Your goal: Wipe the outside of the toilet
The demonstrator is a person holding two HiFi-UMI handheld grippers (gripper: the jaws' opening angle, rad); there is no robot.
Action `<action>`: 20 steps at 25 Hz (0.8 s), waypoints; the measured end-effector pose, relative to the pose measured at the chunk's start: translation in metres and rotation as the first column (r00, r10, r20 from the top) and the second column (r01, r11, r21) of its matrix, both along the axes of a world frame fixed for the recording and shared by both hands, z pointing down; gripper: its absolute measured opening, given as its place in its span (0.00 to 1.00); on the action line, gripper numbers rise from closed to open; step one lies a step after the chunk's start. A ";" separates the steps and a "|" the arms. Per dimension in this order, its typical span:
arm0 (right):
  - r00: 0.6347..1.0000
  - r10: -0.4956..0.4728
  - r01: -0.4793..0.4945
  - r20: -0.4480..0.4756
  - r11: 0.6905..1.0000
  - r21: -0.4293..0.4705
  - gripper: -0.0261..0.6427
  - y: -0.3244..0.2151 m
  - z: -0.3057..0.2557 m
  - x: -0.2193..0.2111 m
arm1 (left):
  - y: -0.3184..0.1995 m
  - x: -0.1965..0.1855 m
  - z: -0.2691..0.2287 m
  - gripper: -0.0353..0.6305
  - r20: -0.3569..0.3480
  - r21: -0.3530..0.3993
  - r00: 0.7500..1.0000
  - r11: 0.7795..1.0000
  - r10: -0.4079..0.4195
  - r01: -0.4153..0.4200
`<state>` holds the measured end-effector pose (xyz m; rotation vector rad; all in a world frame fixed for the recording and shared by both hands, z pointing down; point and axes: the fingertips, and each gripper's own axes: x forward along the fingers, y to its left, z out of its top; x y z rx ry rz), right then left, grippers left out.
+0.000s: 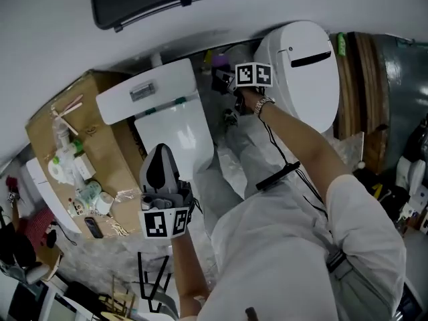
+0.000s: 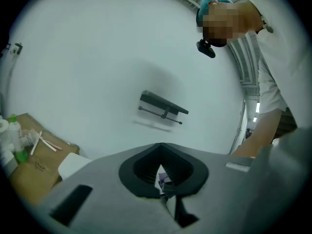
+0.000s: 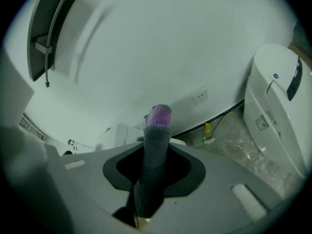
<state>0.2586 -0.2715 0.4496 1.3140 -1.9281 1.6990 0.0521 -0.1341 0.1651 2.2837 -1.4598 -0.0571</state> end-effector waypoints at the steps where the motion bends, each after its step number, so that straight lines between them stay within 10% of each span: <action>1: 1.000 0.014 -0.014 -0.011 1.000 -0.010 0.19 0.000 0.009 0.008 | -0.007 0.007 0.003 0.06 0.005 0.003 1.000 1.000 0.009 -0.009; 6: 0.980 0.192 -0.188 0.059 0.979 -0.073 0.19 -0.007 0.049 0.029 | -0.042 0.043 0.030 0.06 0.054 0.004 0.995 0.997 0.082 -0.083; 13: 0.991 -0.088 0.083 -0.106 0.995 -0.052 0.19 0.003 0.132 0.015 | -0.093 0.089 0.080 0.06 -0.014 0.018 0.990 0.990 0.143 -0.142; 20: 0.996 -0.028 0.015 -0.090 0.990 -0.143 0.19 0.035 0.221 0.016 | -0.080 0.093 0.134 0.06 -0.089 0.006 0.989 0.993 0.120 -0.120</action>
